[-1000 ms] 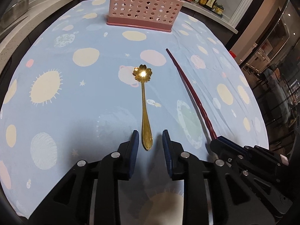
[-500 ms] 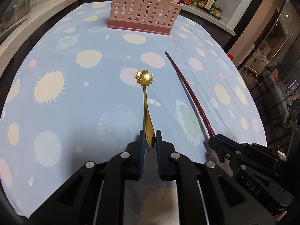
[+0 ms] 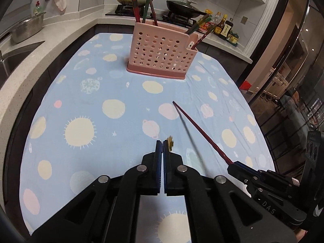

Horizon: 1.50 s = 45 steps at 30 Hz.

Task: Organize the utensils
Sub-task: 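Lift the gold spoon and dark red chopstick and carry them to the pink holder, then lower the spoon and chopstick into the pink holder and open both tools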

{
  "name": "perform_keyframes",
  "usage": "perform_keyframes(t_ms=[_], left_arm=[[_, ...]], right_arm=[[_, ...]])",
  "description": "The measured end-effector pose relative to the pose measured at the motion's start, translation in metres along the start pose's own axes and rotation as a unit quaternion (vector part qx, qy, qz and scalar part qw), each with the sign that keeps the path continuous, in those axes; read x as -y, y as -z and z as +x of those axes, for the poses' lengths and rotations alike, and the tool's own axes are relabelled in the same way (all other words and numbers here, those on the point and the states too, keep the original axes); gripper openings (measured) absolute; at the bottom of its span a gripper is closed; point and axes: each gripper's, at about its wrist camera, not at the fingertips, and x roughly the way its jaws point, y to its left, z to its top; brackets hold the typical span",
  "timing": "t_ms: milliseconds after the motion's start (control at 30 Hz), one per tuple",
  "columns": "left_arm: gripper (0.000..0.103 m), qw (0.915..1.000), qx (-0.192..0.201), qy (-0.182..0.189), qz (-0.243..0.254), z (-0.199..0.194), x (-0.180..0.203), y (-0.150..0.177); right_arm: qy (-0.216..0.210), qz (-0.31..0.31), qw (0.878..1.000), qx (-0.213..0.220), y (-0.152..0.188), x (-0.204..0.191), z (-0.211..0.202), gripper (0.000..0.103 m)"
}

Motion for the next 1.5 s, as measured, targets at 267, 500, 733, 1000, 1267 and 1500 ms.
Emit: perform_keyframes(t_ms=[267,500,733,1000,1267,1500], left_arm=[[0.001,0.9990,0.044,-0.003,0.008,-0.024,0.003,-0.036],[0.001,0.9976,0.067,-0.002,0.018,-0.034,0.010,-0.057],[0.001,0.9960,0.086,-0.003,0.026,-0.039,0.013,-0.082],[0.001,0.9921,0.117,-0.005,0.045,-0.047,0.020,-0.130],[0.001,0.9861,0.151,-0.018,0.067,-0.045,0.024,-0.186],[0.001,0.9811,0.165,-0.041,0.092,-0.035,0.026,-0.232]], right_arm=[[-0.008,0.014,0.998,0.057,-0.039,0.007,-0.033,0.007],[-0.015,0.019,0.994,0.107,-0.076,0.009,-0.055,0.007],[-0.027,0.013,0.991,0.130,-0.105,0.004,-0.061,0.007],[-0.038,-0.002,0.983,0.179,-0.157,-0.008,-0.078,0.007],[-0.045,-0.013,0.969,0.243,-0.221,-0.023,-0.090,0.007],[-0.049,-0.015,0.957,0.285,-0.274,-0.035,-0.088,0.007]])
